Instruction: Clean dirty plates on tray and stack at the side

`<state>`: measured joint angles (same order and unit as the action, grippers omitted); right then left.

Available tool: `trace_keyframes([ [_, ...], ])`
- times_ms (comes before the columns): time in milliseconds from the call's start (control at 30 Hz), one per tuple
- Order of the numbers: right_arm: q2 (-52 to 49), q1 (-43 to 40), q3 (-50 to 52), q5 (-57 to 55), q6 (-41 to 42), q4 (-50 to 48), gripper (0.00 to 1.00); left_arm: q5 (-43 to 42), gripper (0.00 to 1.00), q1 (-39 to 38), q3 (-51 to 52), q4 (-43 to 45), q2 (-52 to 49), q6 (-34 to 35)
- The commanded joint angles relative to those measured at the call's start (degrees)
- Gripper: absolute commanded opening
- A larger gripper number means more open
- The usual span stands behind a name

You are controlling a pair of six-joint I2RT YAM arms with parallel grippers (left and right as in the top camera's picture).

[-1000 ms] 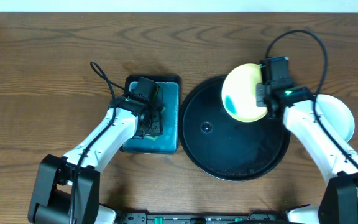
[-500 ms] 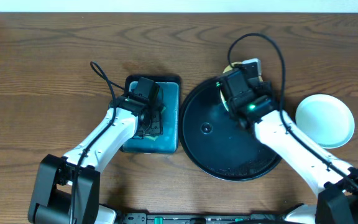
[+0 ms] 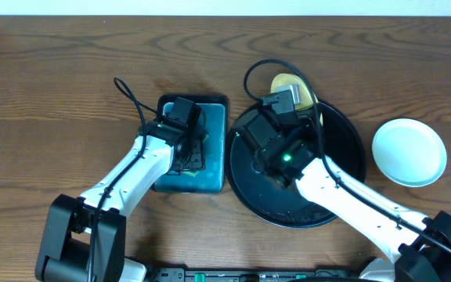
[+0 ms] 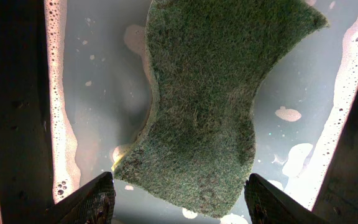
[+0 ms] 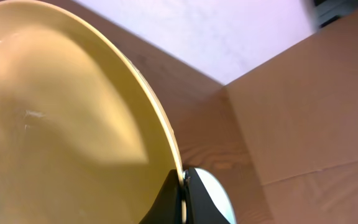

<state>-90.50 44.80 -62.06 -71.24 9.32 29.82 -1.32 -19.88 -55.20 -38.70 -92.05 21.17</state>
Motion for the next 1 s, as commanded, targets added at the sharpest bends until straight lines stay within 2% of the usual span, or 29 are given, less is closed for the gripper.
trace_keyframes([
  [0,0.22,2.32,-0.07,-10.62,-0.17,-0.96,0.01,0.66,0.68,0.20,-0.09,-0.07,0.11,0.50],
  [200,0.24,4.44,-0.07,-16.90,-0.20,-3.85,0.01,0.66,0.68,0.20,-0.09,-0.07,0.11,0.52],
  [667,0.24,4.28,-0.07,-16.74,0.09,-4.44,0.01,0.66,0.68,0.20,-0.09,-0.09,0.11,0.50],
  [833,0.24,1.92,-0.07,-9.03,1.40,-4.68,0.01,0.66,0.68,0.20,-0.09,-0.07,0.11,0.50],
  [967,0.24,-2.82,-0.07,0.72,6.62,-2.73,0.01,0.66,0.68,0.20,-0.09,-0.07,0.11,0.50],
])
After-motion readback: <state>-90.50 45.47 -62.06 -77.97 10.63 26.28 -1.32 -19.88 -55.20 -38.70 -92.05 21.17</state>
